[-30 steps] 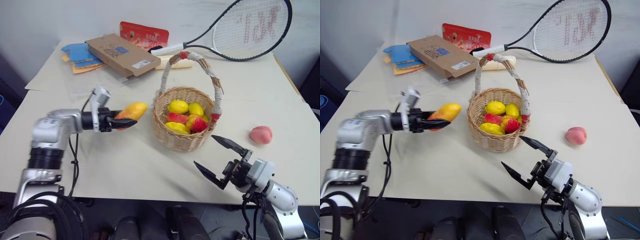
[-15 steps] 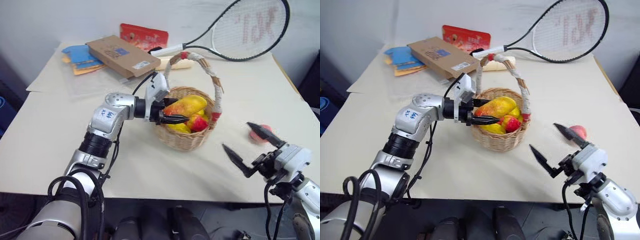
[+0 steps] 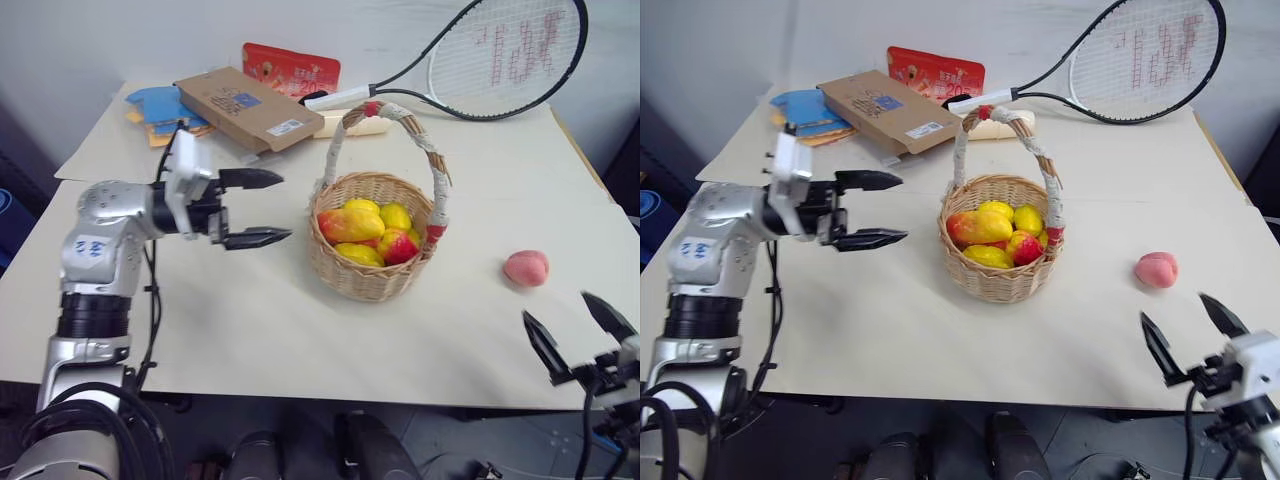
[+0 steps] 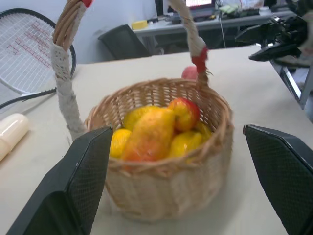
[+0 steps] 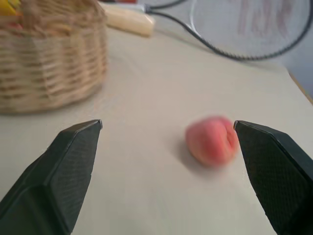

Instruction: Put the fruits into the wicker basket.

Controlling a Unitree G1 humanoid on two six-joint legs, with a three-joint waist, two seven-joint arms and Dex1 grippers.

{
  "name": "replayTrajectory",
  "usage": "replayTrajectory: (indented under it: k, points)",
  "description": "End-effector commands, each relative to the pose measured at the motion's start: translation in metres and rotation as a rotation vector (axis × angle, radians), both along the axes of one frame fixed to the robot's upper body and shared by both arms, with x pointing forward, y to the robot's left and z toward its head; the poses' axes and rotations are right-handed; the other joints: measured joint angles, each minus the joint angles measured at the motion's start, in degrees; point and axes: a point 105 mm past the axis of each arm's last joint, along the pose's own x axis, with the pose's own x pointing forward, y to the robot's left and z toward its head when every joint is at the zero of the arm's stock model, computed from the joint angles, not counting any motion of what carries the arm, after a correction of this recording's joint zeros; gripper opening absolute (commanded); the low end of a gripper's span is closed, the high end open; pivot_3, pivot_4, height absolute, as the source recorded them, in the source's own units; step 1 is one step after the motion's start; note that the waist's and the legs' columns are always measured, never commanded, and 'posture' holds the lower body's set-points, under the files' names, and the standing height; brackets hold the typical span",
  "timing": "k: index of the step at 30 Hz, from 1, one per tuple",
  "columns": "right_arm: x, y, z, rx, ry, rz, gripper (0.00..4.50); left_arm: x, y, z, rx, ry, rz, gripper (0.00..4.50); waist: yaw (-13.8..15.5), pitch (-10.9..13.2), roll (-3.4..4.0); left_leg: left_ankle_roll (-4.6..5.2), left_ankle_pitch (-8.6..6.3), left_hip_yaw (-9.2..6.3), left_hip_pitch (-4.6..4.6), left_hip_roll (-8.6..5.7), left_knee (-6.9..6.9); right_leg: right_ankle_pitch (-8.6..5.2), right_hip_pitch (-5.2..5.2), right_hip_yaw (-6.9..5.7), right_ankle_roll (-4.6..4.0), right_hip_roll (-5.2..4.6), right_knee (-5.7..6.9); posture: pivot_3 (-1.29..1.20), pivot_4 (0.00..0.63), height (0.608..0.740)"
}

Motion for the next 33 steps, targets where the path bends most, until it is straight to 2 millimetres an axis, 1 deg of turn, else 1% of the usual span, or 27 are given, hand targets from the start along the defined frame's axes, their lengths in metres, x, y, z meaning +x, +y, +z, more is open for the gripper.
replayTrajectory:
  k: [1,3,5,6,7,9,10,13,14,16,18,20,22,24,26,29,33]
  points:
    - [-0.011,-0.018,-0.005,-0.004,0.000,-0.076,4.50,-0.013,0.001,0.001,0.029,-0.059,-0.012,4.48,0.09,0.00,0.01,0.14,-0.07,0.02,0.01,-0.04,0.00,0.01,0.02,0.01,0.01,-0.05,0.01,0.00,0.150,0.740]
    - [-0.013,-0.022,-0.013,0.010,0.030,-0.090,4.50,-0.017,0.005,-0.008,0.054,-0.032,0.000,4.48,0.05,0.00,0.01,0.19,-0.06,0.02,0.04,-0.05,0.01,0.07,0.06,0.02,0.00,-0.07,-0.01,0.00,0.150,0.740]
    - [-0.011,-0.024,-0.018,0.012,0.046,-0.103,4.50,-0.019,0.010,-0.012,0.041,-0.026,0.021,4.48,-0.02,0.00,0.02,0.20,-0.05,0.01,0.06,-0.05,-0.01,0.09,0.06,0.02,-0.02,-0.07,0.00,0.00,0.150,0.740]
    - [-0.009,-0.025,-0.017,0.016,0.041,-0.106,4.50,-0.018,0.011,-0.012,0.036,-0.020,0.034,4.48,-0.05,0.00,0.02,0.19,-0.04,0.02,0.10,-0.04,-0.05,0.08,0.06,0.02,-0.03,-0.06,0.01,0.00,0.150,0.740]
    - [-0.001,-0.021,-0.010,0.025,0.018,-0.086,4.50,-0.021,0.012,-0.014,0.037,-0.007,0.035,4.48,-0.16,0.00,0.02,0.19,-0.04,0.01,0.11,-0.04,-0.07,0.08,0.06,0.02,-0.04,-0.05,0.02,0.00,0.150,0.740]
    - [0.025,-0.012,0.010,0.040,-0.030,-0.014,4.50,-0.026,0.011,-0.015,0.029,0.002,0.030,4.48,-1.02,0.00,0.04,0.17,-0.04,0.03,0.13,-0.02,-0.10,0.09,0.06,0.03,-0.06,-0.03,0.03,0.00,0.150,0.740]
    - [0.035,-0.010,0.018,0.040,-0.040,0.006,4.50,-0.028,0.009,-0.014,0.012,-0.011,0.019,4.48,-1.46,0.00,0.05,0.17,-0.04,0.06,0.12,0.01,-0.08,0.11,0.06,0.05,-0.07,-0.04,0.04,0.00,0.150,0.740]
    - [0.066,-0.015,0.032,0.030,-0.017,0.023,4.50,-0.030,0.005,-0.013,-0.002,-0.005,-0.001,4.48,-1.51,0.00,0.05,0.19,-0.03,0.14,0.14,-0.01,-0.04,0.16,0.06,0.11,-0.03,-0.04,0.07,0.00,0.150,0.740]
    - [0.082,-0.019,0.032,0.025,0.046,0.028,4.50,-0.030,0.002,-0.012,-0.009,-0.004,-0.004,4.48,-1.46,0.01,0.07,0.16,-0.01,0.08,0.18,-0.01,-0.06,0.15,0.06,0.09,-0.03,0.01,0.08,0.00,0.150,0.740]
    - [0.102,-0.025,0.033,0.036,0.123,0.039,4.50,-0.031,-0.001,-0.010,-0.018,-0.001,-0.010,4.48,-1.41,0.02,0.09,0.14,0.00,0.07,0.15,-0.02,-0.06,0.15,0.05,0.10,-0.03,0.03,0.08,0.00,0.150,0.740]
    - [0.117,-0.028,0.037,0.056,0.174,0.061,4.50,-0.031,-0.001,-0.009,-0.037,0.009,-0.001,4.48,-1.08,0.02,0.09,0.12,0.02,-0.03,0.07,0.01,-0.05,0.14,0.01,0.07,-0.05,0.08,0.04,0.00,0.150,0.740]
    - [0.127,-0.032,0.038,0.065,0.221,0.071,4.50,-0.030,0.001,-0.008,-0.060,0.020,0.015,4.48,-1.10,0.04,0.14,0.08,0.05,-0.12,-0.08,0.05,-0.01,0.12,-0.07,0.02,-0.05,0.14,-0.02,0.00,0.150,0.740]
    - [0.137,-0.040,0.037,0.040,0.266,0.060,4.50,-0.031,0.002,-0.012,-0.034,0.017,0.023,4.48,-1.14,0.06,0.17,-0.01,0.12,-0.13,-0.35,0.04,0.04,0.13,-0.29,0.01,-0.05,0.11,-0.03,0.00,0.150,0.740]
    - [0.146,-0.044,0.032,0.050,0.330,0.073,4.50,-0.033,0.000,-0.011,-0.051,0.018,0.021,4.48,-1.25,0.08,0.20,-0.01,0.12,-0.06,-0.39,0.04,0.10,0.14,-0.31,0.02,-0.03,0.08,-0.10,0.00,0.150,0.740]
    - [0.153,-0.044,0.028,0.091,0.374,0.081,4.50,-0.033,-0.003,-0.009,-0.068,0.022,0.017,4.48,-1.31,0.08,0.20,0.01,0.11,0.01,-0.41,0.03,0.15,0.17,-0.30,0.03,0.03,0.04,-0.15,0.00,0.150,0.740]
    - [0.159,-0.039,0.013,0.074,0.460,0.128,4.50,-0.033,-0.006,-0.009,-0.069,0.025,0.008,4.48,-1.39,0.08,0.20,0.01,0.11,0.01,-0.41,0.04,0.22,0.18,-0.28,0.03,0.06,0.04,-0.15,0.00,0.150,0.740]
    - [0.172,-0.037,0.005,0.091,0.467,0.130,4.50,-0.032,-0.009,-0.009,-0.072,0.029,-0.004,4.48,-1.57,0.15,0.32,0.00,0.11,0.02,-0.41,0.04,0.36,0.20,-0.27,0.04,0.09,0.05,-0.06,0.00,0.150,0.740]
